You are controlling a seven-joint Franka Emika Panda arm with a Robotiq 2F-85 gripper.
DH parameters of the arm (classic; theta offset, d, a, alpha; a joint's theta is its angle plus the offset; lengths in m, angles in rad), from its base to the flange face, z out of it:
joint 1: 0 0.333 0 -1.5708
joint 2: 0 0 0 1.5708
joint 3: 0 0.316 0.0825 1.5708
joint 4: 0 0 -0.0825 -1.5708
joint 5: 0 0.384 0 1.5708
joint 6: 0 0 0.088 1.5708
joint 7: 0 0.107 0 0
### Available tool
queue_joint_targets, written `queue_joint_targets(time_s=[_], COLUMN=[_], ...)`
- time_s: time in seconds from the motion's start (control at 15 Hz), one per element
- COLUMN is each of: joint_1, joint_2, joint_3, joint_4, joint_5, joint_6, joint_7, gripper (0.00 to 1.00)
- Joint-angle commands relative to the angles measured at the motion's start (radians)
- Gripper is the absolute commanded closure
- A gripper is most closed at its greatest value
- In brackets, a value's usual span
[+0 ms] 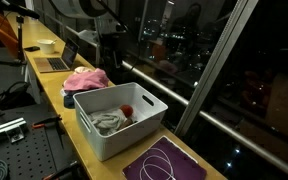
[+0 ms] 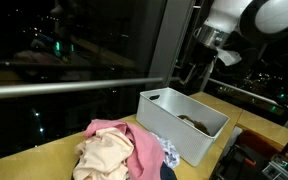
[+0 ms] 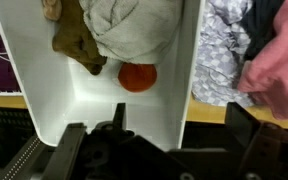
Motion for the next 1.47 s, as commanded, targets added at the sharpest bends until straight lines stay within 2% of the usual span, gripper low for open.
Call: queue_joint_targets(time_s=[0.0, 0.33, 0.6, 0.93, 1.4], joint_1=[-0.041, -0.076, -0.078, -0.082, -0.063], joint_2=[-0.03, 0.041, 0.135, 0.279, 0.453], joint_3=[-0.033, -0.065, -0.074, -0.075, -0.118], joint_4=[-0.133, -0.191, -0.175, -0.123, -0.059], joint_5=[0.026, 0.037, 0.06, 0.13, 0.123], joint_6=[0.136, 0.281, 0.359, 0.411, 0.459], joint_7=[-0.044, -0.067, -0.077, -0.121, -0.129], gripper=[0.0, 0.0, 0.0, 0.0, 0.0])
